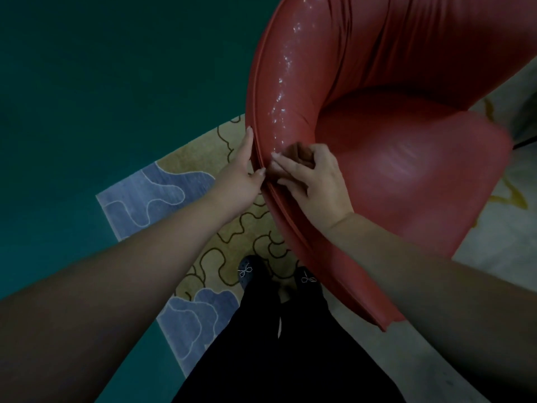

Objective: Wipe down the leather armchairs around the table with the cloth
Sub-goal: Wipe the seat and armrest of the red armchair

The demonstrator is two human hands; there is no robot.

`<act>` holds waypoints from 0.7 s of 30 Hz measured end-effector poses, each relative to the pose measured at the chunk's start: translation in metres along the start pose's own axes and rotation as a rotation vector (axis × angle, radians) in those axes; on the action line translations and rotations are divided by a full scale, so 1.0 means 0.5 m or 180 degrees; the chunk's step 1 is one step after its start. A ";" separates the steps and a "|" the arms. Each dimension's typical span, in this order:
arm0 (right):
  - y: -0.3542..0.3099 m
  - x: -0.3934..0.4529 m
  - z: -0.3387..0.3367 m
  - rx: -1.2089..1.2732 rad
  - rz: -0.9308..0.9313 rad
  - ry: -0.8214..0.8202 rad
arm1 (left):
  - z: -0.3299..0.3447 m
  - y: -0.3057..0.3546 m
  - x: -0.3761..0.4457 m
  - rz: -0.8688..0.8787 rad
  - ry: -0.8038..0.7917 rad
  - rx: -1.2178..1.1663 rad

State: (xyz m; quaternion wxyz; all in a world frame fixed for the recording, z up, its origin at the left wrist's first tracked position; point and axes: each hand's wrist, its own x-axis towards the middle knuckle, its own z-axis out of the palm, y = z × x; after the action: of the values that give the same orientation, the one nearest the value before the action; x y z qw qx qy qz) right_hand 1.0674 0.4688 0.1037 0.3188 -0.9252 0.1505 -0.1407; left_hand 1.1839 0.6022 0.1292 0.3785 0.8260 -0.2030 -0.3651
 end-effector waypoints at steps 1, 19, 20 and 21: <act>0.000 0.005 0.001 -0.0021 0.0024 0.0025 | -0.004 -0.001 0.003 0.0012 -0.0026 -0.0002; -0.011 -0.013 0.002 -0.0131 -0.0079 0.0002 | -0.057 0.005 0.066 -0.0037 -0.0359 -0.0412; -0.008 -0.019 -0.001 -0.0105 -0.0100 -0.0050 | -0.060 0.009 0.072 -0.0030 -0.0356 -0.0435; -0.006 -0.013 -0.001 -0.0088 -0.0082 -0.0074 | -0.063 0.014 0.078 -0.0039 -0.0371 -0.0457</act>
State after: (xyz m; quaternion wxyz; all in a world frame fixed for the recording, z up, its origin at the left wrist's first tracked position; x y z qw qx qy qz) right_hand 1.0616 0.4731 0.1048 0.3060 -0.9329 0.1368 -0.1319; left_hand 1.2325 0.5892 0.1311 0.4220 0.7753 -0.1930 -0.4284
